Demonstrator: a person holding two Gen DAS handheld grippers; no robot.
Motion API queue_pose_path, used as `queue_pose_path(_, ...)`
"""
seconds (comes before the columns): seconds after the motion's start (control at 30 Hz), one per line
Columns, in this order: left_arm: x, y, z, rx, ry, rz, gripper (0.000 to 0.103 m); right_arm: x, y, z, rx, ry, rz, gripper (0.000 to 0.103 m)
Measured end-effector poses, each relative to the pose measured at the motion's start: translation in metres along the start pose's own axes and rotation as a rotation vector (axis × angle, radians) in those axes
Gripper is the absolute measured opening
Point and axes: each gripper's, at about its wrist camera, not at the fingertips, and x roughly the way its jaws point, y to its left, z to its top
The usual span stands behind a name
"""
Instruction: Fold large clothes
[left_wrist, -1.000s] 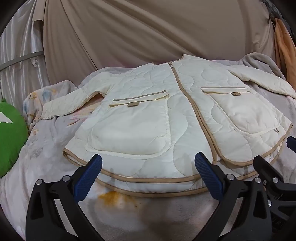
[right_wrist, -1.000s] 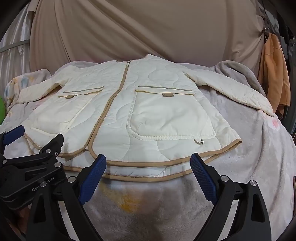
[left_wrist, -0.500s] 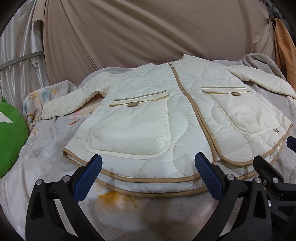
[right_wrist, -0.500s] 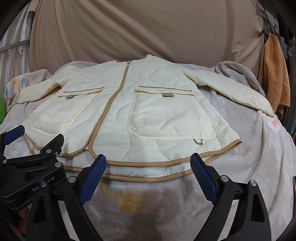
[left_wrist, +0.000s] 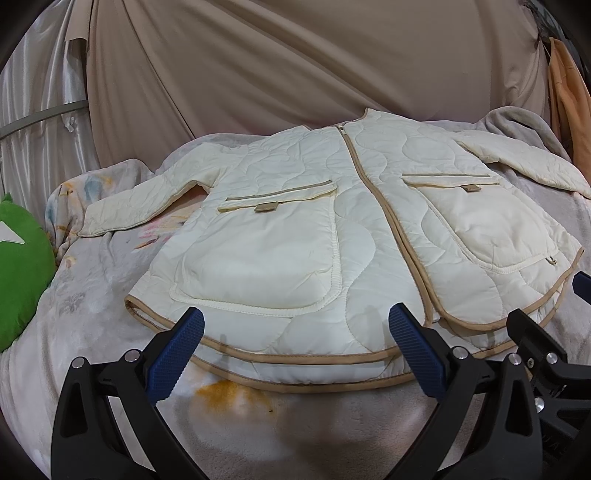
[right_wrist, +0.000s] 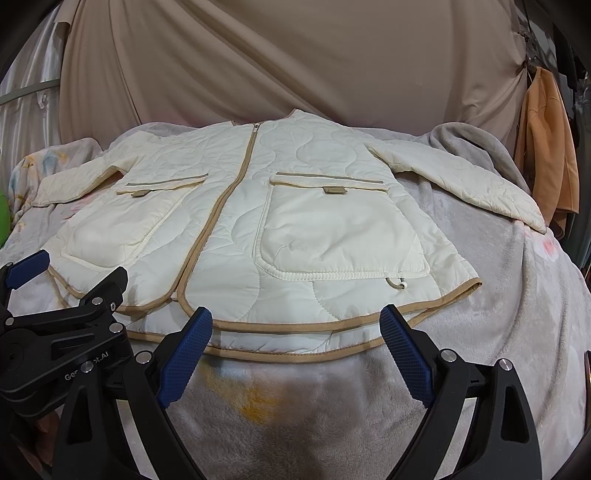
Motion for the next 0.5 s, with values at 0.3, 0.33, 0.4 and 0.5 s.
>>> queue_pose_path(0.3, 0.0011, 0.0011, 0.0005, -0.013, 0.005, -0.007, 0.098, -0.0004, -0.0020, 0.0018, 0.009, 0.000, -0.001, 0.090)
queue_pose_path(0.33, 0.0011, 0.0014, 0.0004, -0.013, 0.005, -0.006, 0.098, -0.0004, -0.0020, 0.0020, 0.009, 0.000, -0.002, 0.090)
queue_pose_path(0.4, 0.0010, 0.0017, 0.0004, -0.013, 0.005, -0.006, 0.098, -0.0007, -0.0019, 0.0017, 0.009, -0.001, -0.002, 0.090)
queue_pose_path(0.5, 0.0010, 0.0016, 0.0004, -0.013, 0.005, -0.006, 0.098, -0.0007, -0.0019, 0.0016, 0.008, -0.001, -0.002, 0.090)
